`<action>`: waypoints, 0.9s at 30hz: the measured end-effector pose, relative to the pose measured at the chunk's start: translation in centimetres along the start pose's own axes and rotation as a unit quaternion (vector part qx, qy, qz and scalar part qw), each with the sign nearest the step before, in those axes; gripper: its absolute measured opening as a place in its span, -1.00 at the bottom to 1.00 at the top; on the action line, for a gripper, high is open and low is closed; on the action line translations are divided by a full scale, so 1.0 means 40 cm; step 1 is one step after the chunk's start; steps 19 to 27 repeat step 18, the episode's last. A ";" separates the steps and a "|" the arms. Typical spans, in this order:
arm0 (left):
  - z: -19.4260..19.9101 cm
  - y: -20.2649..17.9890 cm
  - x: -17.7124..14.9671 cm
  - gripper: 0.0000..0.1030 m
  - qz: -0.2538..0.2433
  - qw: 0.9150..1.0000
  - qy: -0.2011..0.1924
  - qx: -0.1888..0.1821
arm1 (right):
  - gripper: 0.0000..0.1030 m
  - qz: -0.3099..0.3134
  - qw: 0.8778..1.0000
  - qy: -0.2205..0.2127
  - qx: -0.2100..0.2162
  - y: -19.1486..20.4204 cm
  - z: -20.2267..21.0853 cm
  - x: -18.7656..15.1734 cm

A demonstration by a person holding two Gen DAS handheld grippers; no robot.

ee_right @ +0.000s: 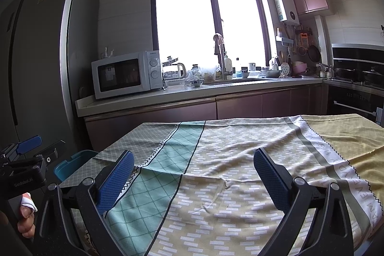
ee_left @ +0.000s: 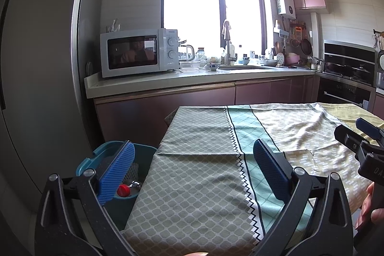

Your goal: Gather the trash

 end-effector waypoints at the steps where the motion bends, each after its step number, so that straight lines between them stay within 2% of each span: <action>1: -0.001 -0.002 -0.001 0.89 0.000 1.000 0.000 0.000 | 0.87 0.000 1.000 0.000 0.000 0.000 0.000 -0.001; 9: -0.008 -0.012 -0.003 0.89 0.001 1.000 0.004 -0.005 | 0.87 -0.004 1.000 0.001 -0.001 -0.008 0.000 -0.006; 14: -0.041 -0.025 -0.015 0.89 0.005 0.999 0.035 -0.018 | 0.87 -0.009 1.000 0.005 -0.005 -0.028 -0.006 -0.010; 18: -0.096 -0.046 -0.015 0.89 0.004 0.997 0.074 -0.035 | 0.87 -0.014 1.000 0.016 -0.016 -0.078 -0.020 -0.005; 27: -0.096 -0.046 -0.015 0.89 0.004 0.997 0.074 -0.035 | 0.87 -0.014 1.000 0.016 -0.016 -0.078 -0.020 -0.005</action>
Point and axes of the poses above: each gripper's, at about its wrist camera, not at the fingertips, and z roughly against the way its jaws point, y to its left, x to its top, the point moved 10 cm from there along -z, roughly the way its jaws point, and after that the axes turned 3 degrees about y, right-handed, at the moved point
